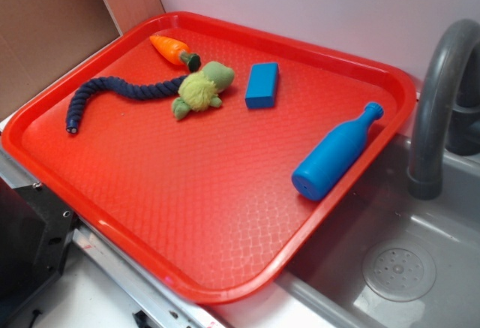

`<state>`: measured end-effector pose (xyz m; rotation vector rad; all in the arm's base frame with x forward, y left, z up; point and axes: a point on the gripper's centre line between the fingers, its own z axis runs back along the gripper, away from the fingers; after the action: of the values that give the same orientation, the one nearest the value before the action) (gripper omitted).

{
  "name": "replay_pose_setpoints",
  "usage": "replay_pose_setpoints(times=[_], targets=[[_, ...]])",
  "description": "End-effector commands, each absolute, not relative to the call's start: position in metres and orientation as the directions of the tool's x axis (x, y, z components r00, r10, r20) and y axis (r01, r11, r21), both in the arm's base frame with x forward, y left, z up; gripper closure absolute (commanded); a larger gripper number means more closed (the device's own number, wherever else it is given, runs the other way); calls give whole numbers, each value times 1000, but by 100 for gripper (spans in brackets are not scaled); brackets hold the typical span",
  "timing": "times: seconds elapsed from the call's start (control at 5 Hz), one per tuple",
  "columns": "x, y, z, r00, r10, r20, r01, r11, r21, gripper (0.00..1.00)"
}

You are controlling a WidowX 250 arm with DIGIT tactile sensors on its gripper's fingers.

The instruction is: Grab the carrot.

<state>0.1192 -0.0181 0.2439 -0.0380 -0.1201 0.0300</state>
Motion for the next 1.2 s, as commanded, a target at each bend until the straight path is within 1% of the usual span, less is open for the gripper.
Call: replay_pose_setpoints(times=[0.0,0.2,0.4,0.6,0.8,1.0], targets=[[119,-18,244,992,32,119,-28,999,-40,0],[139,-3,237,951,286,117,-272,955,-120,0],[178,17,219,839,515,175,-485,854,-185,0],[203,36,196,680,719,147,-671,690,-271,0],[228,72,171,471,865,171,-802,501,-325,0],[252,96,147,239,949,207,-895,298,-331,0]])
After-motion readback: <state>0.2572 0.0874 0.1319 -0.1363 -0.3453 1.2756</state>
